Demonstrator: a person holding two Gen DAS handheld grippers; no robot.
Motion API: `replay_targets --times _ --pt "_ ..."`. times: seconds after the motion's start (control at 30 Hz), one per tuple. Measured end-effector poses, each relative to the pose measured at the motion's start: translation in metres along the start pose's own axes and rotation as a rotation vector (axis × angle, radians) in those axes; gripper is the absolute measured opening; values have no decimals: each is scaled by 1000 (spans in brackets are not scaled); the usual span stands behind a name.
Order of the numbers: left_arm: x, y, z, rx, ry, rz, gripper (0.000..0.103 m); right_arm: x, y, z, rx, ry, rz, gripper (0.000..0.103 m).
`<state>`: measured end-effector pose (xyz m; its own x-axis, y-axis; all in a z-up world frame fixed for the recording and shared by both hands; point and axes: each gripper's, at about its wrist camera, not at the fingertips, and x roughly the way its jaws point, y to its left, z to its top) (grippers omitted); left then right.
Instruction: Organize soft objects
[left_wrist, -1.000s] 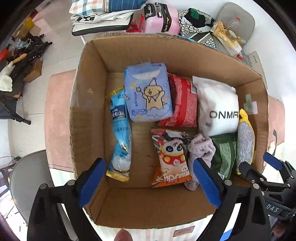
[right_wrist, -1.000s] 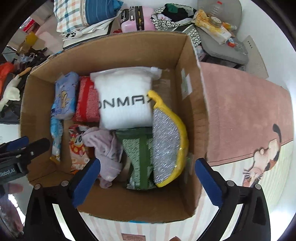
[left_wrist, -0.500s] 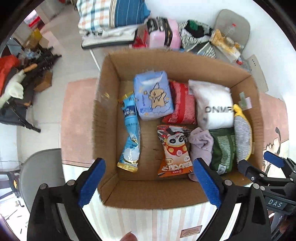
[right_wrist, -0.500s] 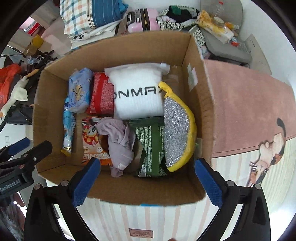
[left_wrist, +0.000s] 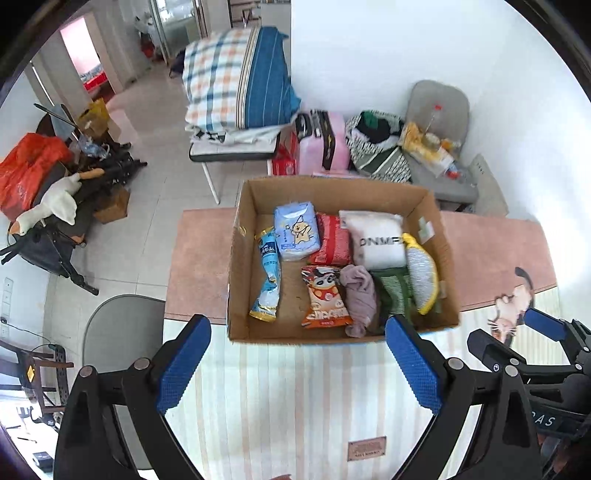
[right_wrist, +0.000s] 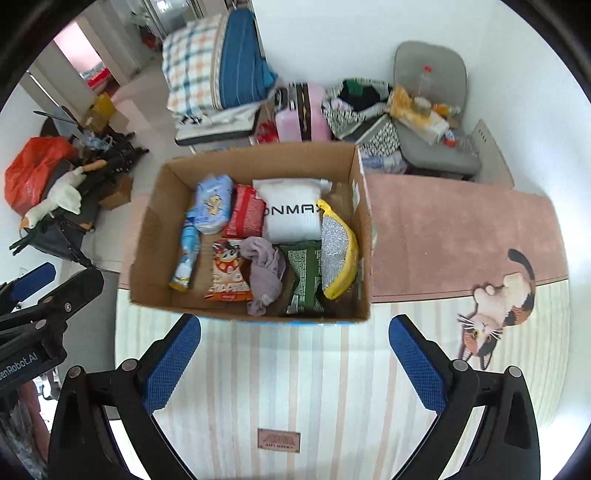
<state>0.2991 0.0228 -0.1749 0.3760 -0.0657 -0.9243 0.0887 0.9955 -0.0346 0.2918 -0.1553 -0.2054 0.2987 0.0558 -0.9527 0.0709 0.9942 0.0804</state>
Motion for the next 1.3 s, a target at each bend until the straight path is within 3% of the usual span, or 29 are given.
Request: replay_targets --times 0.3,0.67,0.93,1.3 --pt "-90 -8 -41 3 -120 17 97 -102 -5 -50 1 -138 15 103" --pt "-161 -8 -86 -26 -166 -36 97 -210 9 -113 -33 -282 -3 103" --pt "-199 -6 -106 -29 -226 -11 97 -249 10 -139 -43 -333 -16 103" --pt "-209 -10 -113 -36 -261 8 97 -275 7 -145 -45 -383 -45 103"
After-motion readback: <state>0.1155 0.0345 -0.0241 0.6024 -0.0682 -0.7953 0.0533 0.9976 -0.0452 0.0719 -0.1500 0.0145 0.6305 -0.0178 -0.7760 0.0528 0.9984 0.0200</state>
